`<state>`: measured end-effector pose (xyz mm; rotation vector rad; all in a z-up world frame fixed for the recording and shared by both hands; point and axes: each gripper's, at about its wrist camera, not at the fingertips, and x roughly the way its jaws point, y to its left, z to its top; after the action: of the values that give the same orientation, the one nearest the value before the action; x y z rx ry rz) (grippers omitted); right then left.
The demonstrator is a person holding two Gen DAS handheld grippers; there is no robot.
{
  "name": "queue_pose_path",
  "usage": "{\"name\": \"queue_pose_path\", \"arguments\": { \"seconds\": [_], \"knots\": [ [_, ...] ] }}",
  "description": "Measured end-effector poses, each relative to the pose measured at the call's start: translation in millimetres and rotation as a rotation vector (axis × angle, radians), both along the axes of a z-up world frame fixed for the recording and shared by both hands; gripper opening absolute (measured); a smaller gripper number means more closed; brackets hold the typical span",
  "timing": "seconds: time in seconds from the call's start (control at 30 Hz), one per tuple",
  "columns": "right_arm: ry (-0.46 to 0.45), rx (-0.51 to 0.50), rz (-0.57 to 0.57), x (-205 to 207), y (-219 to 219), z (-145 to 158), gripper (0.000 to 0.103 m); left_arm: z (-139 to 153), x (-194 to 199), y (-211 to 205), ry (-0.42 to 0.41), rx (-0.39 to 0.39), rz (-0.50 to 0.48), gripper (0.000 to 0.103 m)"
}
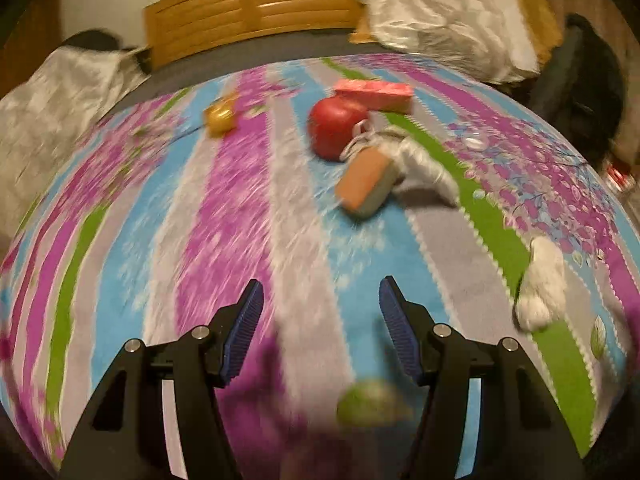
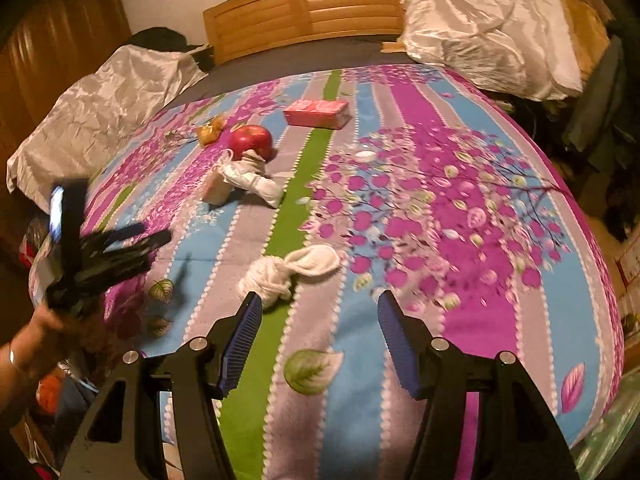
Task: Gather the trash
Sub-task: 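Move both tools back over the trash on the bedspread, then grasp the tan sponge with the left tool while the right tool grasps the white knitted cloth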
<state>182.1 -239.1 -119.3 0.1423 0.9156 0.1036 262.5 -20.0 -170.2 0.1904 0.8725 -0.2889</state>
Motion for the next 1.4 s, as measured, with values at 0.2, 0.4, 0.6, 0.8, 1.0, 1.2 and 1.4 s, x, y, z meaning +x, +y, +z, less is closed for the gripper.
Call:
{"name": "queue_pose_path", "arguments": {
  "seconds": [0.2, 0.4, 0.6, 0.8, 1.0, 1.2, 1.4],
  "knots": [
    [0.024, -0.019, -0.006, 2, 0, -4, 0.062, -4, 56, -32, -0.041, 0.018, -0.165, 0.058],
    [0.063, 0.011, -0.091, -8, -31, -14, 0.062, -21, 82, -55, 0.000, 0.046, -0.276, 0.041],
    [0.062, 0.029, -0.106, -10, -39, -19, 0.062, -16, 59, -24, 0.043, -0.064, -0.224, 0.028],
    [0.063, 0.033, -0.061, -7, -24, -22, 0.062, -6, 4, 15, 0.059, -0.125, -0.181, 0.028],
    [0.068, 0.054, -0.012, 1, -5, -22, 0.062, 2, -40, 53, 0.099, -0.195, -0.100, 0.028],
    [0.061, 0.069, 0.086, 12, 28, -17, 0.062, -3, -63, 77, 0.124, -0.152, -0.059, 0.030],
    [0.079, 0.054, 0.270, 23, 91, -21, 0.062, -16, -78, 103, 0.159, -0.133, -0.004, 0.030]
  ]
}}
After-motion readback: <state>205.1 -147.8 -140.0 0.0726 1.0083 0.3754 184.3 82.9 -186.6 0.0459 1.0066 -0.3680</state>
